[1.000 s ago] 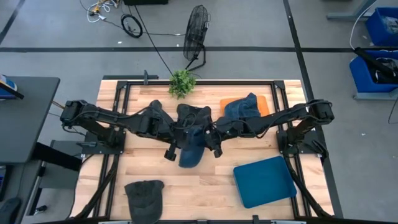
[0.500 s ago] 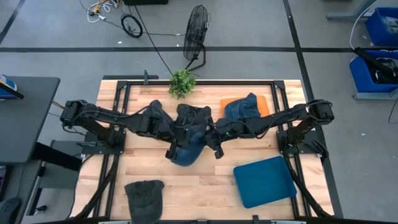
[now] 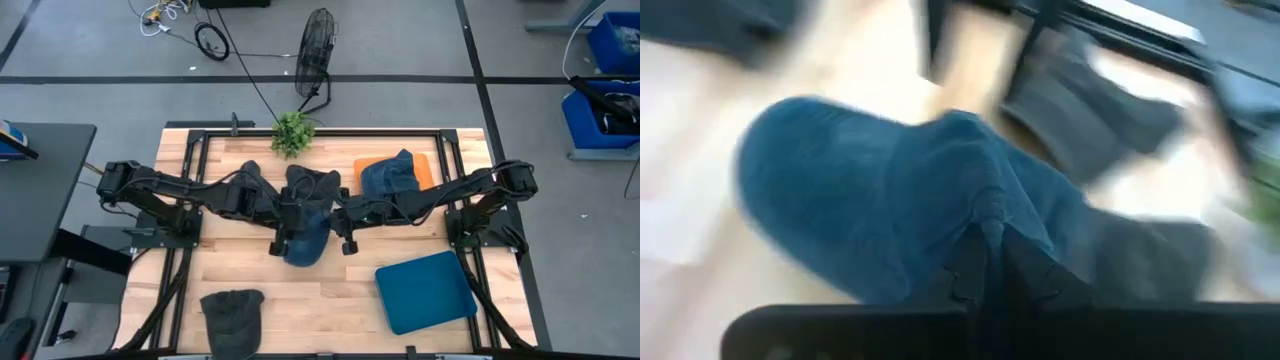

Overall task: Pick & Place hat
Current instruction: Put the blue cap into the orange bin

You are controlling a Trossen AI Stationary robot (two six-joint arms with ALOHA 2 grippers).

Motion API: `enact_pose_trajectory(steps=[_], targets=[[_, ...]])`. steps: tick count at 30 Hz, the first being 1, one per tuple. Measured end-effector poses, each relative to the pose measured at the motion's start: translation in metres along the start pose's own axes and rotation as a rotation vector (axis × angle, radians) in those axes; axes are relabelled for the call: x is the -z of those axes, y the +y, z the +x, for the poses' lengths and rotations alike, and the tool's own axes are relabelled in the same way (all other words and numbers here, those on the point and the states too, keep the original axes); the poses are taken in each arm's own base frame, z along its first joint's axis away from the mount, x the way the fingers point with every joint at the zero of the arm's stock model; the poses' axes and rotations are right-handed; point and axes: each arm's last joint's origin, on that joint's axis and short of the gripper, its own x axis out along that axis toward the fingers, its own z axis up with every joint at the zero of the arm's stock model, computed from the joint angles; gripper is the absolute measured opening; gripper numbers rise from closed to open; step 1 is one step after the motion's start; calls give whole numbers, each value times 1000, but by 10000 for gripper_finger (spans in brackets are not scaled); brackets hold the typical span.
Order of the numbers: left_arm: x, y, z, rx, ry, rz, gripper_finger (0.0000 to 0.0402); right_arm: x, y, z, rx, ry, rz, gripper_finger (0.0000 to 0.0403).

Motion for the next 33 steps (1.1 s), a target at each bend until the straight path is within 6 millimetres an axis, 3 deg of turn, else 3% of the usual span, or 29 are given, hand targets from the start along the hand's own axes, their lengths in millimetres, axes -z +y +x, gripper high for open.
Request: enact_pose_trajectory(steps=[6, 9, 14, 21, 24, 29, 33], targets=[[5, 2, -1, -90, 54, -105, 136, -6, 1, -23, 405, 91, -73, 8], [9, 2, -1, -90, 91, -113, 130, -13, 1, -44, 597, 119, -99, 8], [12, 1, -1, -88, 123, -107, 124, -11, -3, -86, 851, 155, 17, 8], [12, 1, -1, -88, 123, -106, 124, 30, -9, -108, 910, 297, 277, 8], [12, 1, -1, -88, 122, -107, 124, 54, -6, -107, 927, 380, 354, 8], [12, 1, -1, -88, 121, -106, 124, 92, 4, -96, 803, 517, 472, 9], [12, 2, -1, -89, 121, -107, 124, 108, 9, -96, 779, 578, 465, 9]])
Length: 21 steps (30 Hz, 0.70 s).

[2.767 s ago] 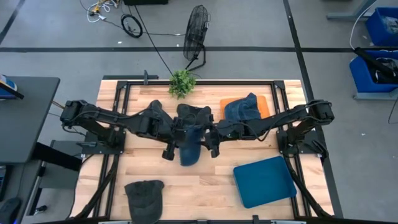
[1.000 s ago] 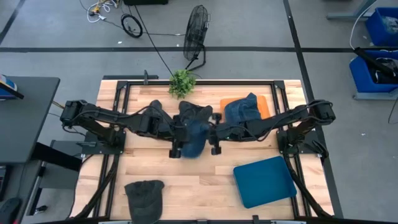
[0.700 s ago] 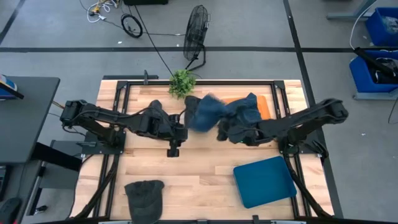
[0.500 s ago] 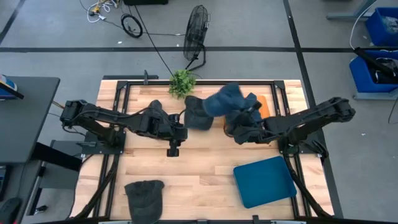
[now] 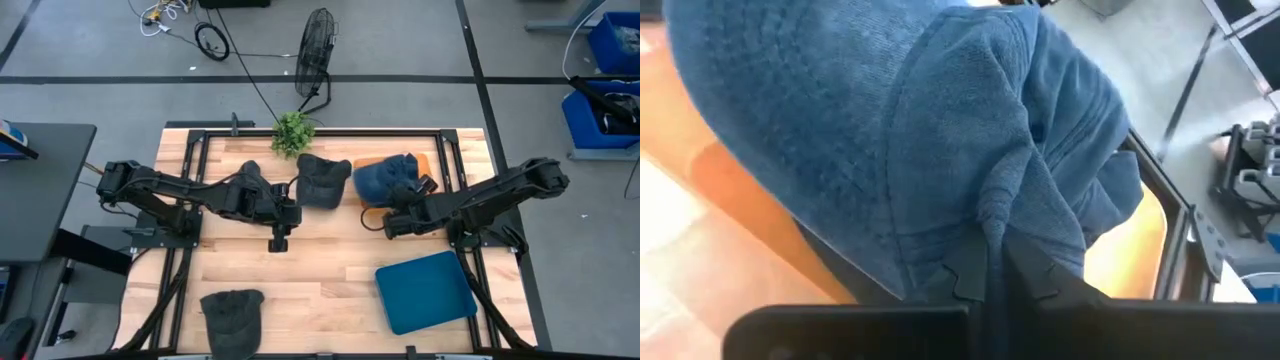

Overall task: Pick & Place hat
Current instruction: Put the blue cap into the orange bin

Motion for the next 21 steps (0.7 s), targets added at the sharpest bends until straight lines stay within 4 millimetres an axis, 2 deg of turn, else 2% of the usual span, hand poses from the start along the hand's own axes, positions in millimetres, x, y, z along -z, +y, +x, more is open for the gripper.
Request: enact_pose_trajectory(steps=[3, 8, 14, 17, 21], targets=[[0, 0, 0, 0, 0, 0, 124, 1, -6, -2, 52, 8, -22, 9], [0, 0, 0, 0, 0, 0, 124, -11, -16, -14, 130, -15, 4, 9], [0, 0, 0, 0, 0, 0, 124, -13, -8, -15, -13, 86, 39, 12], [0, 0, 0, 0, 0, 0, 124, -10, -5, -12, -38, 86, 59, 29], [0, 0, 0, 0, 0, -25, 124, -8, -3, -11, -67, 112, 20, 76]])
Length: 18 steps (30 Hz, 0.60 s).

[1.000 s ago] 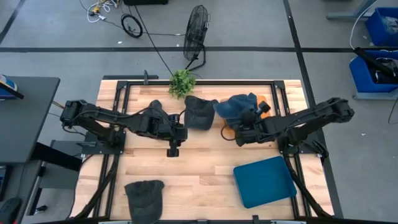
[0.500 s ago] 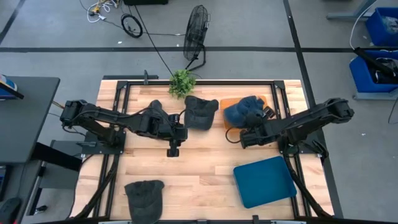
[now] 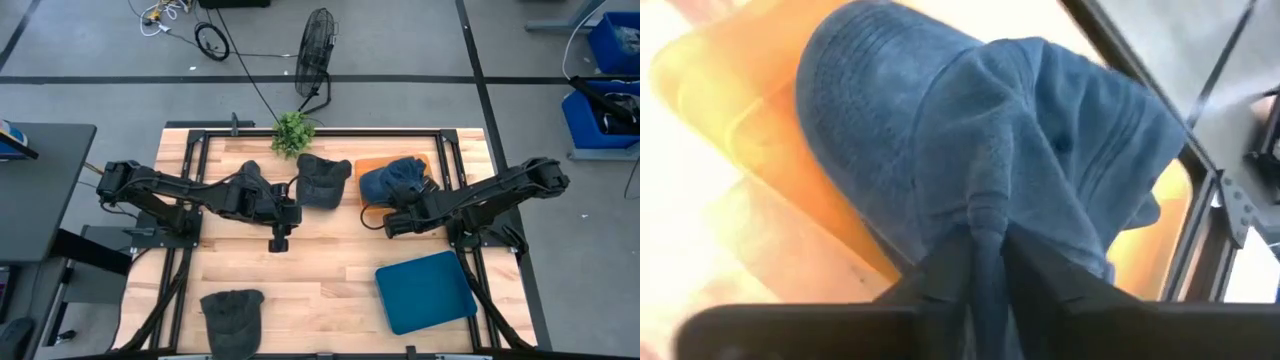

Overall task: Pick & Place hat
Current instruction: Put the blue cap into the orange bin, then put the top right black cap into the blue bin

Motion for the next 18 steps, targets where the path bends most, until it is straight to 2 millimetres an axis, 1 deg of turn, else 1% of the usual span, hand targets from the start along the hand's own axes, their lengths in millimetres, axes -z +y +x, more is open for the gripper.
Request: enact_pose_trajectory(steps=[3, 5, 9, 11, 14, 18], targets=[[0, 0, -1, -1, 1, -52, 124, 0, 0, 0, -6, 13, -3, 119], [3, 1, -5, -4, 17, -50, 124, -3, -1, -5, -14, 24, -7, 146], [6, 7, -23, -17, 13, -73, 124, -22, -3, -25, -83, 38, -41, 186], [8, 12, -38, -23, 14, -113, 124, -36, -3, -39, -136, 14, -55, 198], [10, 21, -66, -33, -22, -178, 124, -57, -4, -58, -201, -74, -97, 205], [21, 31, -102, -67, -80, -237, 124, -79, -1, -76, -280, -217, -146, 205]])
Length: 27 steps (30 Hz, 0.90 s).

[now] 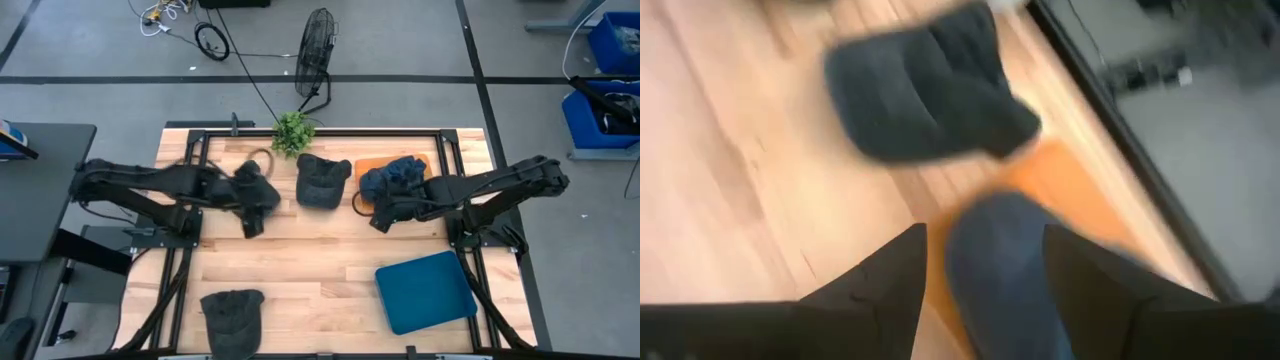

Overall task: Pick & Place hat
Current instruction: Put the top right black cap into the blue bin

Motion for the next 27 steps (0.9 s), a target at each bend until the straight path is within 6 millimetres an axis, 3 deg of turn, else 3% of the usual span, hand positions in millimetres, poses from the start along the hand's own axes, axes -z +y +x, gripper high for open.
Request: enact_pose_trajectory(steps=[5, 11, 19, 27], targets=[[15, 18, -35, -93, -72, -39, 124, -15, 10, 3, -79, -164, -63, 196], [36, 29, -45, -180, -120, -42, 124, -25, 16, 34, -160, -303, -120, 196], [41, 29, -37, -204, -105, -58, 124, -52, 3, 110, -290, -361, -135, 207], [41, 28, -35, -208, -92, -49, 124, -36, -14, 191, -218, -171, -100, 208]])
